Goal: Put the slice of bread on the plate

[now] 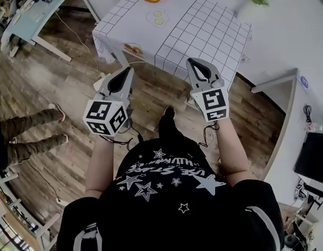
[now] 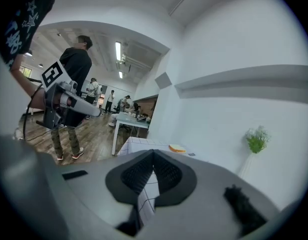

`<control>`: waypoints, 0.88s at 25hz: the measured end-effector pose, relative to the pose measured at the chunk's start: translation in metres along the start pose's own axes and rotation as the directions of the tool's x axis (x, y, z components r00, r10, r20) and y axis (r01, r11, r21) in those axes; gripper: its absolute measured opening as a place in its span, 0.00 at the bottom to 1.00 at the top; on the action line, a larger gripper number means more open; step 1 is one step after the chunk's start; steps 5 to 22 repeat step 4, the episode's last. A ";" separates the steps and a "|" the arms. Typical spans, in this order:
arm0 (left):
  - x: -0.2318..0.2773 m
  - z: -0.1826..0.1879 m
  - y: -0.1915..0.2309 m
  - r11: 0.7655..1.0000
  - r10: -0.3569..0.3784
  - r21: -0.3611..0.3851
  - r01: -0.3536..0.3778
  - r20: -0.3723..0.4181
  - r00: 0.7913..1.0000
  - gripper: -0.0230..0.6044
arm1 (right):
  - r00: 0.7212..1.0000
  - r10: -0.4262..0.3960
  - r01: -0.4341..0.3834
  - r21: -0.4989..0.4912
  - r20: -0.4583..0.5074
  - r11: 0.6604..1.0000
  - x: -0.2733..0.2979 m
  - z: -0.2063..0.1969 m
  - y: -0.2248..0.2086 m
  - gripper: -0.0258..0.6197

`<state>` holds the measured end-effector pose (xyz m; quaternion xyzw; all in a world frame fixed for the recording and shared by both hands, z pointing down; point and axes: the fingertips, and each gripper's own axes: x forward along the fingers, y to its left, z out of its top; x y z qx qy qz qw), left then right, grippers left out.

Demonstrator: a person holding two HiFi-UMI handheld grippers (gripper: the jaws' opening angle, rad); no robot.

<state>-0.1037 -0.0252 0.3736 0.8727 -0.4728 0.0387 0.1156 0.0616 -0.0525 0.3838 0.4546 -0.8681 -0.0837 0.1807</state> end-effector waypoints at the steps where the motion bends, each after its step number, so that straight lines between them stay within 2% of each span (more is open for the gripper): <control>1: -0.008 -0.001 -0.002 1.000 -0.001 0.005 0.001 0.006 1.000 0.05 | 1.000 -0.002 0.002 -0.002 0.000 1.000 -0.007 0.000 0.007 0.06; 4: -0.024 -0.001 -0.010 1.000 -0.001 0.014 0.001 0.013 1.000 0.05 | 1.000 -0.007 0.007 0.002 -0.007 1.000 -0.023 0.001 0.018 0.06; 22: -0.024 -0.001 -0.010 1.000 -0.001 0.014 0.001 0.013 1.000 0.05 | 1.000 -0.007 0.007 0.002 -0.007 1.000 -0.023 0.001 0.018 0.06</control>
